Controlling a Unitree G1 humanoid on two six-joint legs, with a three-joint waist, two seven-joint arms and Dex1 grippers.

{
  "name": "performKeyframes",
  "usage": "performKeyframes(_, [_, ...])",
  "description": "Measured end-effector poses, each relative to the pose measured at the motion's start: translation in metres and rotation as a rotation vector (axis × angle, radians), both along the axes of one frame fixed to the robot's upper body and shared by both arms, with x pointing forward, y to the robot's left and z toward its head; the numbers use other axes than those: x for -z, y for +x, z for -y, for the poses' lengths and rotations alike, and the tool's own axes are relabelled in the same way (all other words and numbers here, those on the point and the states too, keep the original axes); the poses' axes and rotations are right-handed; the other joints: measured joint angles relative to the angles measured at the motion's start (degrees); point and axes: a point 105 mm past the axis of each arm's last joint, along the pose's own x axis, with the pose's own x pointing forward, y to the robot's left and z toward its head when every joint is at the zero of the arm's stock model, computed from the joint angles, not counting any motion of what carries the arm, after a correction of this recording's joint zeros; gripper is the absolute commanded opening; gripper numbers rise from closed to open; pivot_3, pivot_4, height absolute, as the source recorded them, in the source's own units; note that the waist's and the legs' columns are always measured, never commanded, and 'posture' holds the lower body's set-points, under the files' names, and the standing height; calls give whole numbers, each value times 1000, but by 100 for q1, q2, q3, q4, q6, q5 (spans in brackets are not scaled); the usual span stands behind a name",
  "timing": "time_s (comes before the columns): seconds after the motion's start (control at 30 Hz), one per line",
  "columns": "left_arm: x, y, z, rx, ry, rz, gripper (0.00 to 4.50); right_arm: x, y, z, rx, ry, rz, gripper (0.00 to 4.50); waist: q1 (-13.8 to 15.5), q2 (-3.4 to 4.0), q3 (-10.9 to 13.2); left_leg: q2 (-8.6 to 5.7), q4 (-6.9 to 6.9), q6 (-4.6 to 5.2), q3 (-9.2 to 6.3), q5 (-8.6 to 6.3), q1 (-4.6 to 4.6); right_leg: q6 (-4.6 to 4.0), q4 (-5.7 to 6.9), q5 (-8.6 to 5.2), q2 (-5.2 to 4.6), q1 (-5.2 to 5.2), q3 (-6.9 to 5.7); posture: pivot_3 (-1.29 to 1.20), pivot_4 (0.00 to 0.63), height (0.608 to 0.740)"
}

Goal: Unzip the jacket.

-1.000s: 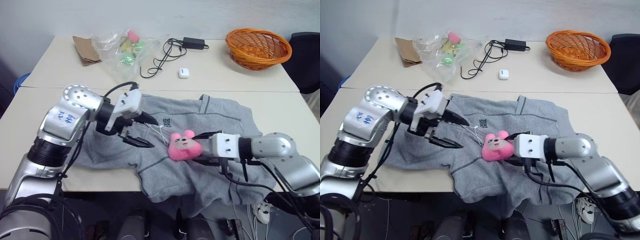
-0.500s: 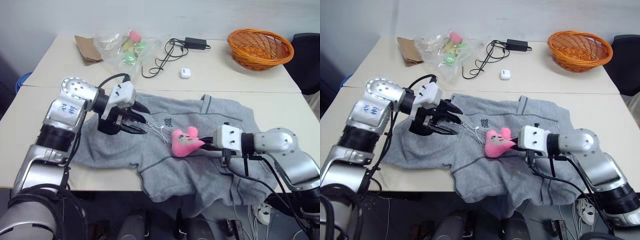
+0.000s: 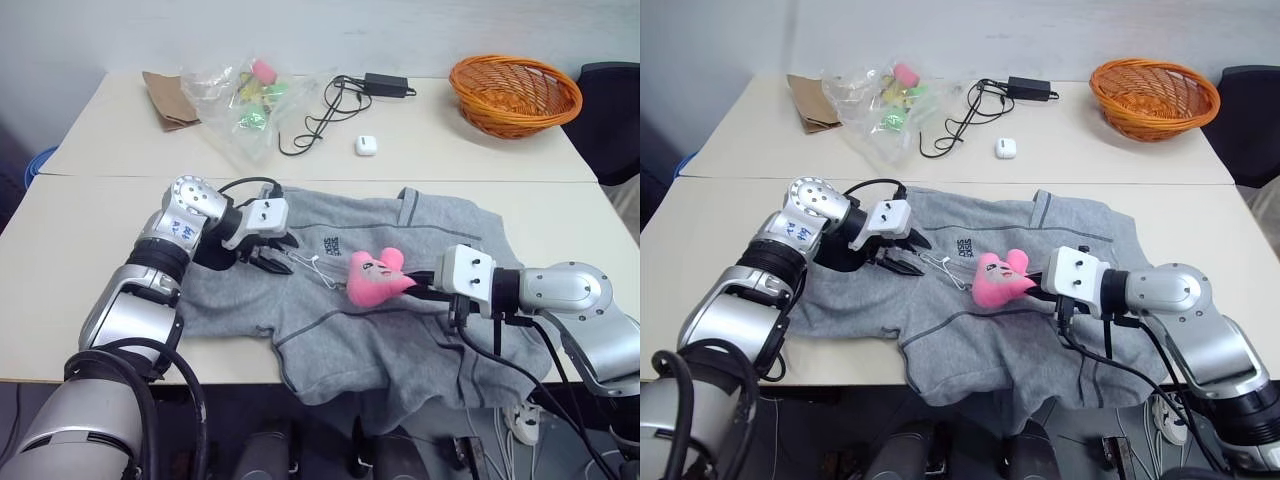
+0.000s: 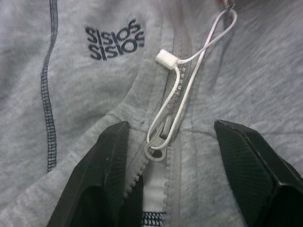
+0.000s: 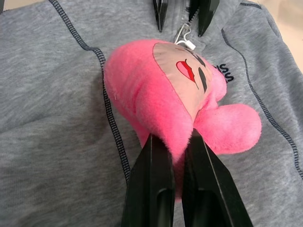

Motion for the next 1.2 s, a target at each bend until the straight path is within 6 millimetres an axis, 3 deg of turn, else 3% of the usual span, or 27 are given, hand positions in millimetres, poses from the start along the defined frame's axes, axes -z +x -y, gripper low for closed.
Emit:
performKeyframes(0.13, [4,2,0,7,18,32,2962,-14,3,13,57,22,33,0,-6,0,-1,-1,0,3,2,-2,25,2,2,1,-5,20,6,0,150,740])
performKeyframes(0.4, [8,2,-2,8,15,65,2962,-66,17,96,383,195,75,0,-8,6,-16,1,0,4,-1,-3,35,0,4,2,-44,29,26,0,150,740])
performKeyframes(0.47, [9,2,-2,5,8,71,2962,-67,14,124,474,205,66,0,-1,10,-24,0,0,7,0,-4,36,0,3,2,-47,31,25,0,150,740])
performKeyframes(0.6, [13,2,-8,-10,0,75,2962,-55,3,202,753,241,29,0,-21,17,-47,-1,-3,14,12,-8,48,0,0,2,-48,36,20,0,150,740])
performKeyframes(0.77, [17,2,-14,-22,12,93,2962,-49,-13,290,1088,244,83,0,-80,79,-85,1,-15,13,36,-10,72,0,-6,2,-59,34,31,0,150,740])
performKeyframes(0.97, [21,2,-19,-35,34,88,2962,-63,-15,358,1435,376,243,0,-190,140,-121,0,-22,10,50,-11,85,-2,-3,1,-67,32,53,0,150,740])
performKeyframes(1.2, [22,2,-16,-32,29,97,2962,-71,-33,401,1701,416,364,0,-181,168,-136,-2,-27,11,63,-13,85,-5,-6,-1,-71,27,90,0,150,740])
